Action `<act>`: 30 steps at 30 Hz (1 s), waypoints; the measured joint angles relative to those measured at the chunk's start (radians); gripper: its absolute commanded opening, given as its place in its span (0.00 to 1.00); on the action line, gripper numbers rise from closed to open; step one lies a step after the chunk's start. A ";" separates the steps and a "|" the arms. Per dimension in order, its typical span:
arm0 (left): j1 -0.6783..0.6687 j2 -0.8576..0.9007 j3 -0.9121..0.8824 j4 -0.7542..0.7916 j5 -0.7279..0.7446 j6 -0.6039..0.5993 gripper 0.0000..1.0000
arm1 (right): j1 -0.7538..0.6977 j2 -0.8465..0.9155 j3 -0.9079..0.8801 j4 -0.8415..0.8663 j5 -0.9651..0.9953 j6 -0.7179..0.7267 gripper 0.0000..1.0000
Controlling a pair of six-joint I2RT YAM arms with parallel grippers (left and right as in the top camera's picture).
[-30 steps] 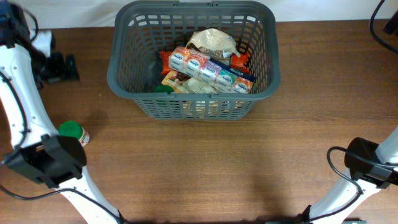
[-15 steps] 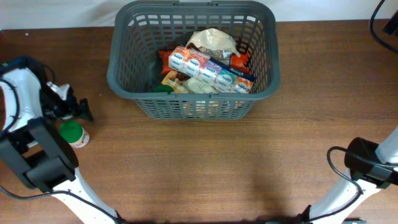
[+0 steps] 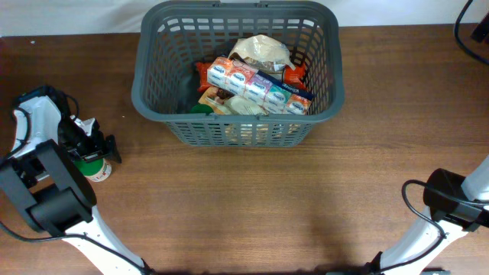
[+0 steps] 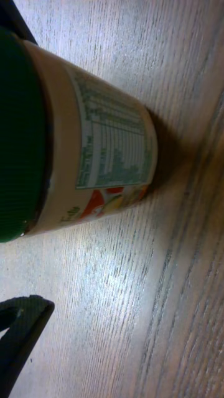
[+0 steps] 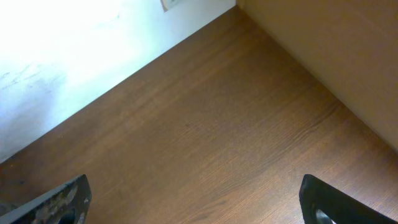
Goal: Pack container
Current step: 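Return the left gripper to the second green-lidded jar and grasp it, then lift the second jar with the left gripper over the basket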
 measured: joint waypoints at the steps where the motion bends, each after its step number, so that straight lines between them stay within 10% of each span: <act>1: 0.000 0.000 0.000 0.005 0.000 -0.003 0.82 | 0.000 0.000 0.000 0.000 0.000 0.000 0.99; 22: 0.000 0.000 -0.040 0.057 -0.046 -0.018 0.68 | 0.000 0.000 0.000 0.000 0.000 0.000 0.99; 30: -0.002 -0.014 -0.051 0.059 -0.044 -0.026 0.32 | 0.000 0.000 0.000 0.000 0.000 0.000 0.99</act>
